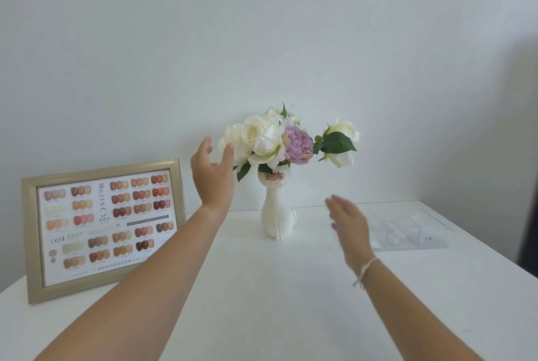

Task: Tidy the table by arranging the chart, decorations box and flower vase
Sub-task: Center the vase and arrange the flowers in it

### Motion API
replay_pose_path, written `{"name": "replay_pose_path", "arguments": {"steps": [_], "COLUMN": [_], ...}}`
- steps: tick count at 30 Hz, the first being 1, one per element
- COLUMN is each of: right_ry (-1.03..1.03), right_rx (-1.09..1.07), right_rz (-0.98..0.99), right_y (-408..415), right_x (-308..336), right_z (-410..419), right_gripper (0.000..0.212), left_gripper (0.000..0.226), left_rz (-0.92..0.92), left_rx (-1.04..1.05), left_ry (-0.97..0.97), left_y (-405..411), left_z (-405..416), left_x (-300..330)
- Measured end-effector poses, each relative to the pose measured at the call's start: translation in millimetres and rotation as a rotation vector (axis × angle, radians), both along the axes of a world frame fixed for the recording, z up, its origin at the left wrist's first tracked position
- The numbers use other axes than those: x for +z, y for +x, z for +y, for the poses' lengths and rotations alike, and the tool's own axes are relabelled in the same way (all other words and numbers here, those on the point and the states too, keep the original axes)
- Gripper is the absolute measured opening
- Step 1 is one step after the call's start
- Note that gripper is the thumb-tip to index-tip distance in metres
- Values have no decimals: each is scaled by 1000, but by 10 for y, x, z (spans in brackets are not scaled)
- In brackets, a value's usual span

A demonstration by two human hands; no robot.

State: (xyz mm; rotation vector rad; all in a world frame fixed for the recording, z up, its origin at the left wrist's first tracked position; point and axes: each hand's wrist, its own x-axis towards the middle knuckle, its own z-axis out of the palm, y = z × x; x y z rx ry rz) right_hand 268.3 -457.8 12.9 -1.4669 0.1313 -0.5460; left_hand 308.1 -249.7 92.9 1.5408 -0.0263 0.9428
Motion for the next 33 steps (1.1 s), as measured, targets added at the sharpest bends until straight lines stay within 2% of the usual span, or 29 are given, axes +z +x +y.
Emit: {"name": "replay_pose_path", "arguments": {"steps": [4, 8, 12, 15, 22, 25, 33], "right_ry": [471, 618, 612, 579, 450, 409, 252], "right_rx": [-11, 33, 72, 77, 69, 36, 51], "right_rz": [-75, -64, -49, -62, -124, -130, -103], "right_y": [221, 391, 540, 617, 733, 767, 779], "right_x": [504, 770, 875, 912, 936, 949, 797], "right_z": [-191, -243, -228, -200, -159, -125, 38], "right_gripper": [59, 74, 72, 61, 38, 43, 30], "left_gripper": [56, 64, 60, 48, 40, 34, 40], "left_rz": [111, 161, 178, 152, 137, 125, 136], "left_rx": [-90, -208, -285, -299, -276, -270, -294], "left_ry": [-162, -228, -270, -251, -177, -168, -208], "left_y": [78, 151, 221, 254, 365, 394, 422], "left_z": [35, -27, -68, -76, -63, -71, -59], "left_x": [-131, -146, -92, -51, 23, 55, 35]}}
